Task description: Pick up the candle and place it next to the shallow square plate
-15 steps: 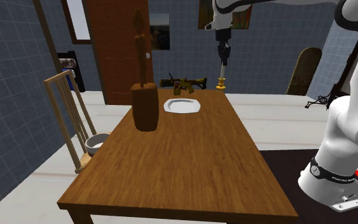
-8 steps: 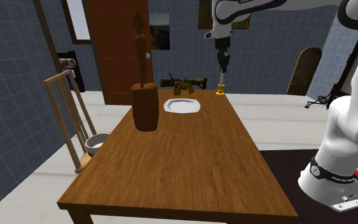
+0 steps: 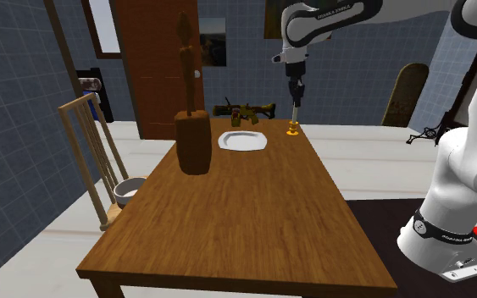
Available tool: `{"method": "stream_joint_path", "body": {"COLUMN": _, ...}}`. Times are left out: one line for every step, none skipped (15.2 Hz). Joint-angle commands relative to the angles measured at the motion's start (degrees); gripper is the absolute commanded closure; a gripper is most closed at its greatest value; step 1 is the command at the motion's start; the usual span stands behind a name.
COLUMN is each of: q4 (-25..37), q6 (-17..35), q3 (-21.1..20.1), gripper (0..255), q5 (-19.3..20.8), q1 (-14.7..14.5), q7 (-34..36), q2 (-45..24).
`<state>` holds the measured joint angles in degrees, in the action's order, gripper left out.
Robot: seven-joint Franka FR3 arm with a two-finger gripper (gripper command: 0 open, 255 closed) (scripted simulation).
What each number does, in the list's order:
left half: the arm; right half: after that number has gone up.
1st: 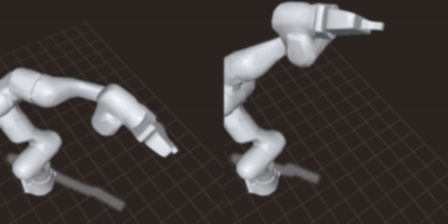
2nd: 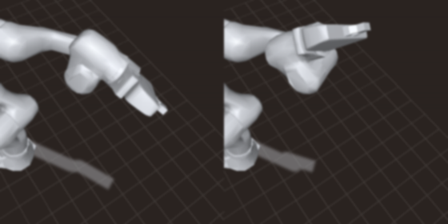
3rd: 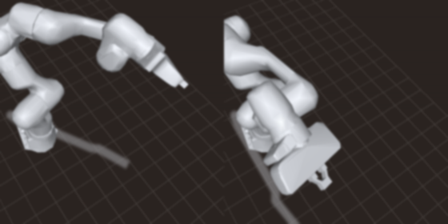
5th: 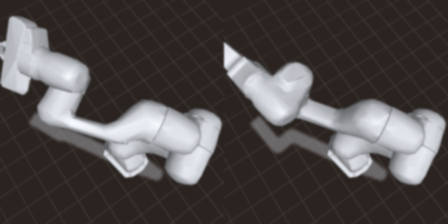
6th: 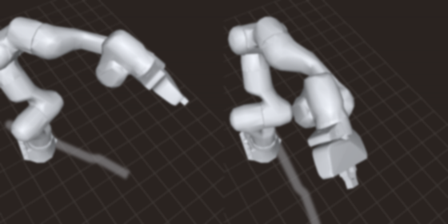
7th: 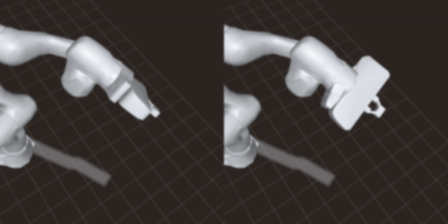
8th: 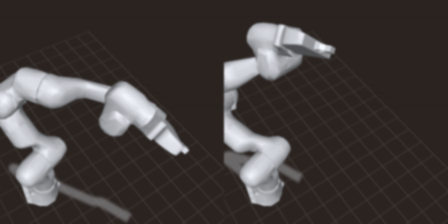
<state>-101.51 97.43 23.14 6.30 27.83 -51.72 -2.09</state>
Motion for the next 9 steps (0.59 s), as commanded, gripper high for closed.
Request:
{"method": "stream_joint_path", "body": {"q4": -1.36, "q6": 1.46, "q3": -0.04, "gripper": 255, "q5": -0.03, "q1": -0.04, "q7": 0.23, "q2": -0.09}}
{"method": "stream_joint_path", "body": {"q4": -2.07, "q6": 2.21, "q3": -0.03, "gripper": 255, "q5": -0.03, "q1": -0.03, "q7": 0.29, "q2": -0.14}}
{"method": "stream_joint_path", "body": {"q4": -2.76, "q6": 2.96, "q3": -0.02, "gripper": 255, "q5": -0.05, "q1": -0.02, "q7": 0.35, "q2": -0.21}}
{"method": "stream_joint_path", "body": {"q4": -3.43, "q6": 3.72, "q3": -0.02, "gripper": 255, "q5": -0.06, "q1": 0.00, "q7": 0.41, "q2": -0.30}}
{"method": "stream_joint_path", "body": {"q4": -4.10, "q6": 4.47, "q3": -0.01, "gripper": 255, "q5": -0.08, "q1": 0.01, "q7": 0.46, "q2": -0.39}}
{"method": "stream_joint_path", "body": {"q4": -4.74, "q6": 5.21, "q3": 0.00, "gripper": 255, "q5": -0.11, "q1": 0.02, "q7": 0.51, "q2": -0.50}}
{"method": "stream_joint_path", "body": {"q4": -5.38, "q6": 5.96, "q3": 0.01, "gripper": 255, "q5": -0.13, "q1": 0.04, "q7": 0.55, "q2": -0.63}}
{"method": "stream_joint_path", "body": {"q4": -6.00, "q6": 6.71, "q3": 0.02, "gripper": 255, "q5": -0.17, "q1": 0.06, "q7": 0.59, "q2": -0.76}}
{"method": "stream_joint_path", "body": {"q4": -6.60, "q6": 7.45, "q3": 0.03, "gripper": 255, "q5": -0.20, "q1": 0.07, "q7": 0.63, "q2": -0.91}}
